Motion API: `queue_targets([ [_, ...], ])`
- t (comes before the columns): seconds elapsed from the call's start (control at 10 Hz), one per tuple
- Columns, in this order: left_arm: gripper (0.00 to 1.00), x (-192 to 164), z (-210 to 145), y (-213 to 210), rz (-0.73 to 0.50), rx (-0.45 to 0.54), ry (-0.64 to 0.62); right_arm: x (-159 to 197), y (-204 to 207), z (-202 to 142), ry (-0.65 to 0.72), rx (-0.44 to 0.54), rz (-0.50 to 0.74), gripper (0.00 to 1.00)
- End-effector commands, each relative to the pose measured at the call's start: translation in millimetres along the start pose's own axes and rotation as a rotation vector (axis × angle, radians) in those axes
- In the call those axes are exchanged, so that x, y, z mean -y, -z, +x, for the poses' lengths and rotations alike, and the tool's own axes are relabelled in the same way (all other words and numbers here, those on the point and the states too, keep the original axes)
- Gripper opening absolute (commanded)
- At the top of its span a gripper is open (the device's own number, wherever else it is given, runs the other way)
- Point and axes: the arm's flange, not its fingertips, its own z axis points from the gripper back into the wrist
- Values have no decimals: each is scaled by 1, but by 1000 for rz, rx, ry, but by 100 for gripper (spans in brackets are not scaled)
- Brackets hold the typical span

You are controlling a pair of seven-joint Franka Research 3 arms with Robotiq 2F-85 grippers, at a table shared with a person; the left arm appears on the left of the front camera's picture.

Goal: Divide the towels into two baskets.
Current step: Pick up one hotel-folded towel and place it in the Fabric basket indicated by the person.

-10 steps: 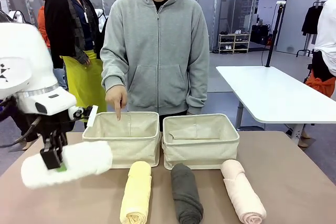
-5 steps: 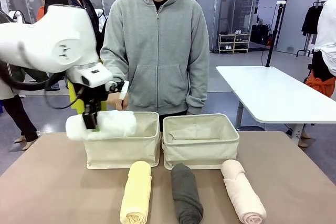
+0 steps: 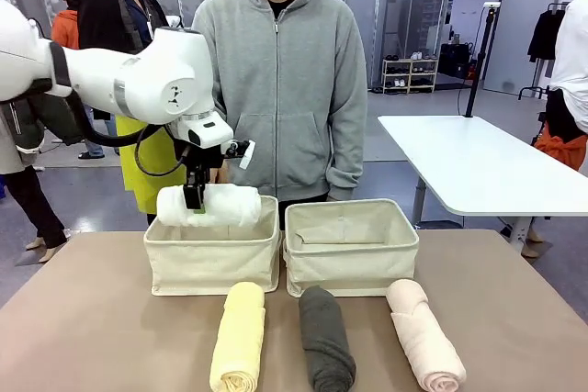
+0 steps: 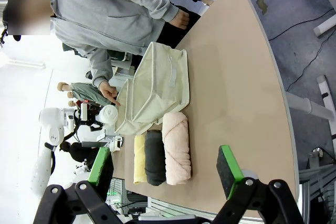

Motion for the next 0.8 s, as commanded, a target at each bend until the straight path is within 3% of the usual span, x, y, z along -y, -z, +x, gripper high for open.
queue_targets([
  [0.0, 37, -29, -2, 5, -1, 20, 53, -2, -1, -2, -1, 9, 13, 100],
  [0.2, 37, -42, -2, 27, 5, -21, 84, -2, -1, -2, -1, 9, 13, 100],
  [0.5, 37, -54, 1, 41, -1, 7, 50, -2, -1, -2, -1, 9, 13, 100],
  [0.6, 66, -54, 3, 43, -8, -5, 43, -2, -1, -2, -1, 9, 13, 100],
  [0.7, 83, -54, 3, 43, -10, -4, 43, -2, -1, -2, -1, 9, 13, 100],
])
